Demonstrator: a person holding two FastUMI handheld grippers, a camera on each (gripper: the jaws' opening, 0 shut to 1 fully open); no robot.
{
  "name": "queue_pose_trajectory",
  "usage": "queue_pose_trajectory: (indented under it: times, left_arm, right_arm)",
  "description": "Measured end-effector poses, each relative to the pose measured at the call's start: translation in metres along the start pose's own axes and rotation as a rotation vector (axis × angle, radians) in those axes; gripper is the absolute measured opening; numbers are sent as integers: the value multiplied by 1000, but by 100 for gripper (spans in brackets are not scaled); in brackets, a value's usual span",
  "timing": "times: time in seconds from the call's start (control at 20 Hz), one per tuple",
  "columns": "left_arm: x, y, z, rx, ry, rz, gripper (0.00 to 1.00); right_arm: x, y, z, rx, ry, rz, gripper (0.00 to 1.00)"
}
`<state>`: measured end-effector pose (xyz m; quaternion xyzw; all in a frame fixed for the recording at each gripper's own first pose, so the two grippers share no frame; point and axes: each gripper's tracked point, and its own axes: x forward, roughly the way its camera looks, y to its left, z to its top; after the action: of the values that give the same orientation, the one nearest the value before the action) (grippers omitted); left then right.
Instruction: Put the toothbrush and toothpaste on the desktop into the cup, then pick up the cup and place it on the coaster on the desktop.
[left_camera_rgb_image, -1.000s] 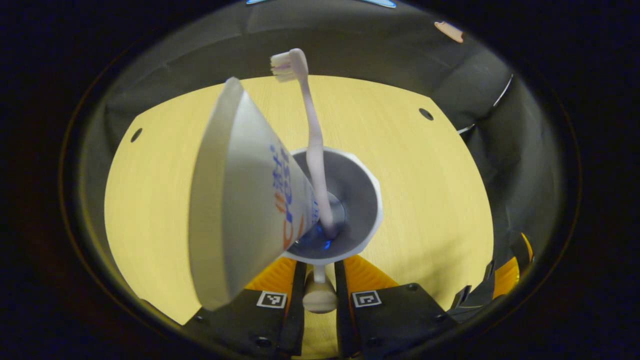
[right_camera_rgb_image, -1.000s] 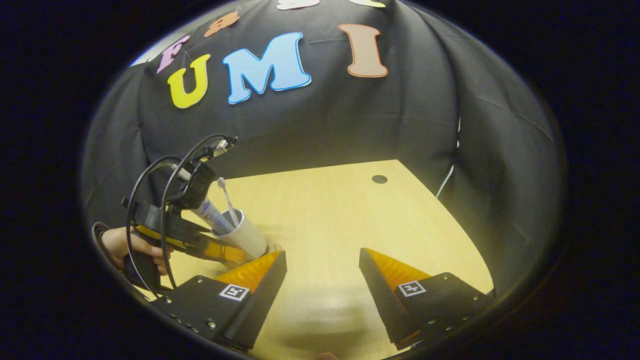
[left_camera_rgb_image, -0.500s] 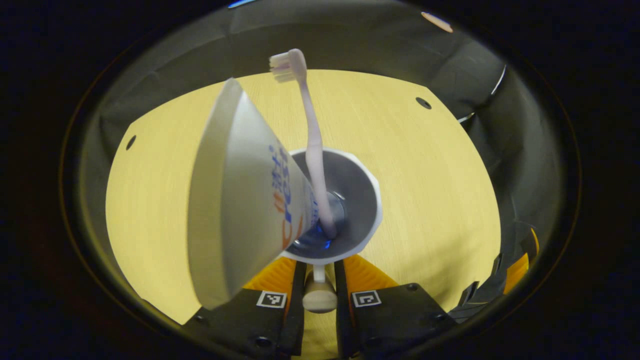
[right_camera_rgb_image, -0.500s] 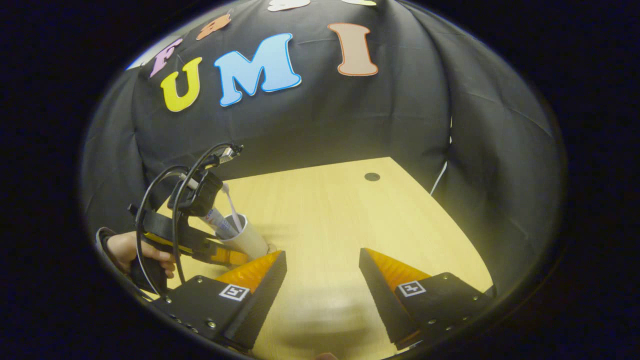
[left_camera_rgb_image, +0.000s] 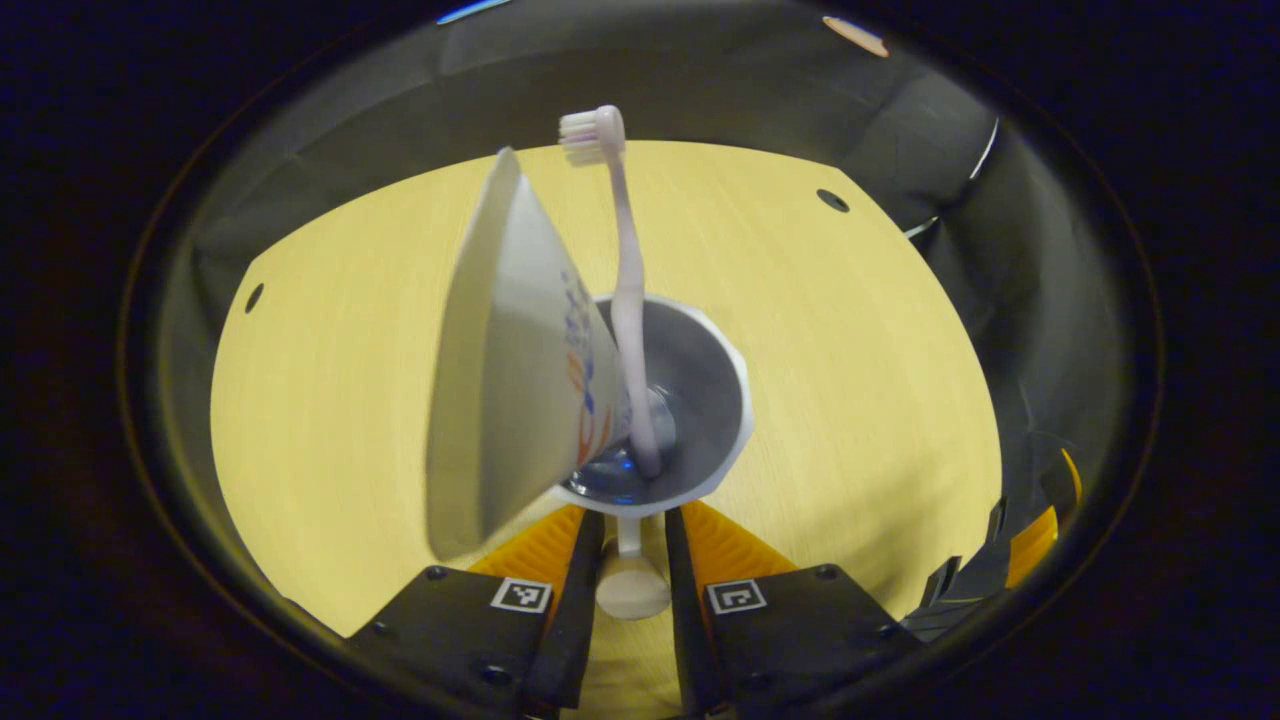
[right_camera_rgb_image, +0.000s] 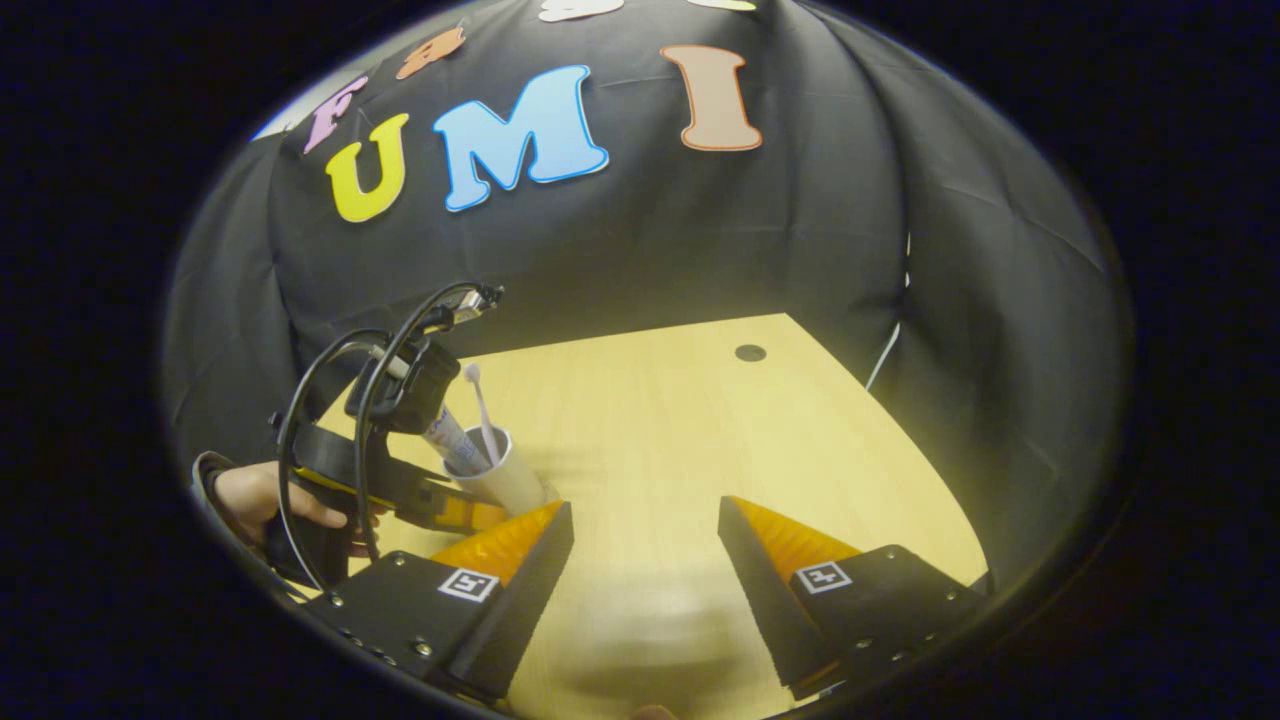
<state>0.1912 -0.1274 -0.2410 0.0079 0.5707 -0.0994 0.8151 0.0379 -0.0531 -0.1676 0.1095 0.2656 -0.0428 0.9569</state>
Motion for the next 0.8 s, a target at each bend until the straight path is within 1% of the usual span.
queue_pose_trajectory:
  times: [0.05, 0.15, 0.2, 0.25, 0.3, 0.35, 0.4, 0.45, 0.5, 0.55, 0.6, 0.8]
  left_arm:
    - [-2, -4, 2, -9, -10, -18, 50]
    - [-6, -10, 4, -8, -29, -37, 79]
    - [-11, -10, 6, -8, -45, -36, 80]
    - [-16, -11, 6, -10, -60, -43, 90]
    - [-21, -11, 5, -14, -75, -43, 88]
    - [-27, -10, 5, -20, -90, -43, 90]
    - [-34, -9, 4, -27, -110, -42, 87]
    - [-41, -8, 3, -37, -132, -41, 90]
    - [-51, -7, 2, -47, -159, -41, 90]
    - [-62, -5, 1, -56, -193, -36, 87]
    - [-73, 0, 0, -66, -234, -29, 90]
    - [-124, 3, 1, -123, -435, -37, 90]
  right_arm:
    - [0, 0, 1, -2, -1, 0, 92]
    - [-1, 0, 1, -4, -5, 4, 92]
    - [-1, 1, 3, -5, -8, 8, 92]
    - [-2, 3, 5, -6, -12, 14, 92]
    - [-2, 4, 7, -7, -15, 21, 92]
    - [-2, 7, 9, -9, -21, 30, 92]
    - [-2, 10, 13, -13, -29, 40, 92]
    - [-3, 13, 17, -20, -40, 52, 92]
    - [-4, 17, 22, -31, -54, 64, 92]
    - [-6, 20, 27, -44, -70, 76, 92]
    - [-10, 23, 33, -59, -87, 89, 92]
    - [-18, 36, 49, -103, -145, 148, 92]
